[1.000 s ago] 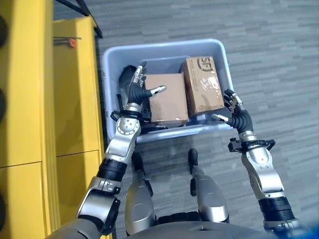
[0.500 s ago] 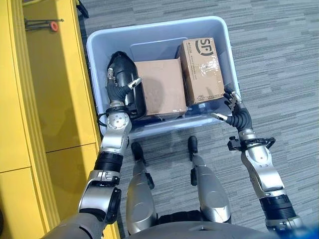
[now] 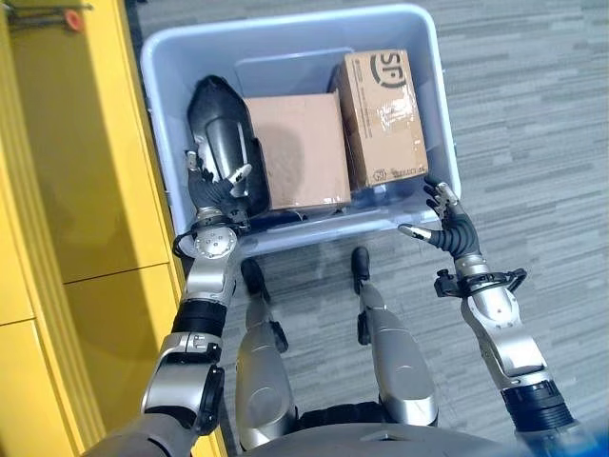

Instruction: Move parts from the plastic box to the shelf.

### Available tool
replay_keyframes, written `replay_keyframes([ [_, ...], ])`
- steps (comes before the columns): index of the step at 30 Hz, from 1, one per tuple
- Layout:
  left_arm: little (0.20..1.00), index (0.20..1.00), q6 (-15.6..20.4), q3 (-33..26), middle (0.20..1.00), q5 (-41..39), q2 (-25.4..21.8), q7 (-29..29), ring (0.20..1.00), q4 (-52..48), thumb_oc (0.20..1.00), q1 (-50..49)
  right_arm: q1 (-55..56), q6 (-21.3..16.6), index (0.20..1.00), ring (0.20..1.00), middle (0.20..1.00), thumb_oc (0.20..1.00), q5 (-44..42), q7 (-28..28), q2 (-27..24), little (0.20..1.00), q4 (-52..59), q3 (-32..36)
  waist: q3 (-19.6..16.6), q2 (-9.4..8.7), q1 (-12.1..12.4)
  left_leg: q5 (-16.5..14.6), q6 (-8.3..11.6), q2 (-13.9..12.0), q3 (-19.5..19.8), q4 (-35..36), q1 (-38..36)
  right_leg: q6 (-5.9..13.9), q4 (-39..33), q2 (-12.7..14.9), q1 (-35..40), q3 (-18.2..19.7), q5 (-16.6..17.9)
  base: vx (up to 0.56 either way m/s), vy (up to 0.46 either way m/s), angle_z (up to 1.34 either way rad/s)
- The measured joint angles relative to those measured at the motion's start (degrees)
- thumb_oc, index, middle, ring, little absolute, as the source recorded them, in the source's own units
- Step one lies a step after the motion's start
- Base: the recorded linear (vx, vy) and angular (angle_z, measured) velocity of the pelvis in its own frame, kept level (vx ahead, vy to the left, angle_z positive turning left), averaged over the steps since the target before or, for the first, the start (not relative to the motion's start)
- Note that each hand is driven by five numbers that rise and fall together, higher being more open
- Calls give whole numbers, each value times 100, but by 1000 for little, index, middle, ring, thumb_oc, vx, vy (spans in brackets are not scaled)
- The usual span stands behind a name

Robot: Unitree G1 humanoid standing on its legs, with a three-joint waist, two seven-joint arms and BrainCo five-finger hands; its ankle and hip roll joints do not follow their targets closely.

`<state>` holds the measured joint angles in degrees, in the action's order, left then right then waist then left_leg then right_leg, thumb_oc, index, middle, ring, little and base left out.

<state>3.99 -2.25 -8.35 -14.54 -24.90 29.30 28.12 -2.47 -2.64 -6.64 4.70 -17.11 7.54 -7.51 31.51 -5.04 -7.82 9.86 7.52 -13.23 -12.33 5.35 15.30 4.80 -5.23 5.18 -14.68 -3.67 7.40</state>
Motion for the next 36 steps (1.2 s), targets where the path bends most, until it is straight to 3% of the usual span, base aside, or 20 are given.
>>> replay_keyframes([
  [5,1000,1000,119,110,1000,-146,-112,4,1000,447,1000,435,-4,-23,1000,1000,1000,1000,-59,7,-8,1000,62,-23,-5,-34,-125,7,1,-14,-91,0,170,2,1,-14,-234,83,38,-10,-15,-8],
  [12,1000,1000,334,-4,1000,-686,-806,125,1000,1642,1000,1251,57,-31,1000,1000,1000,1000,-158,-31,-431,1000,258,-559,-17,-97,-423,10,12,-78,-197,2,193,-5,0,-77,-333,179,68,-2,-20,-8],
  [18,1000,1000,348,70,1000,-695,-1093,236,1000,2115,1000,1574,58,-87,1000,1000,1000,1000,-332,-120,-642,1000,516,-716,-40,-169,-465,11,16,-84,-296,3,212,-8,0,-85,-428,283,108,5,-9,-8],
  [24,1000,1000,349,760,1000,-660,-1076,249,1000,2024,1000,1821,50,-132,1000,1000,1000,1000,-352,-189,-647,1000,635,-724,-69,-207,-475,19,18,-65,-305,2,320,-5,1,-72,-540,303,131,0,0,0],
  [31,1000,1000,311,1355,1000,-330,-630,408,1000,1739,1000,1782,16,-137,1000,1000,1000,1000,-388,-185,-638,1000,634,-745,-76,-211,-457,32,2,18,-288,2,310,7,2,11,-514,293,144,8,2,2],
  [36,1000,1000,247,1813,1000,-101,586,744,1000,1351,1000,1010,-19,-139,1000,1000,1000,1000,-387,-164,-580,1000,429,-802,-291,-138,-385,36,-14,50,-275,3,294,22,-1,47,-496,284,152,0,0,0],
])
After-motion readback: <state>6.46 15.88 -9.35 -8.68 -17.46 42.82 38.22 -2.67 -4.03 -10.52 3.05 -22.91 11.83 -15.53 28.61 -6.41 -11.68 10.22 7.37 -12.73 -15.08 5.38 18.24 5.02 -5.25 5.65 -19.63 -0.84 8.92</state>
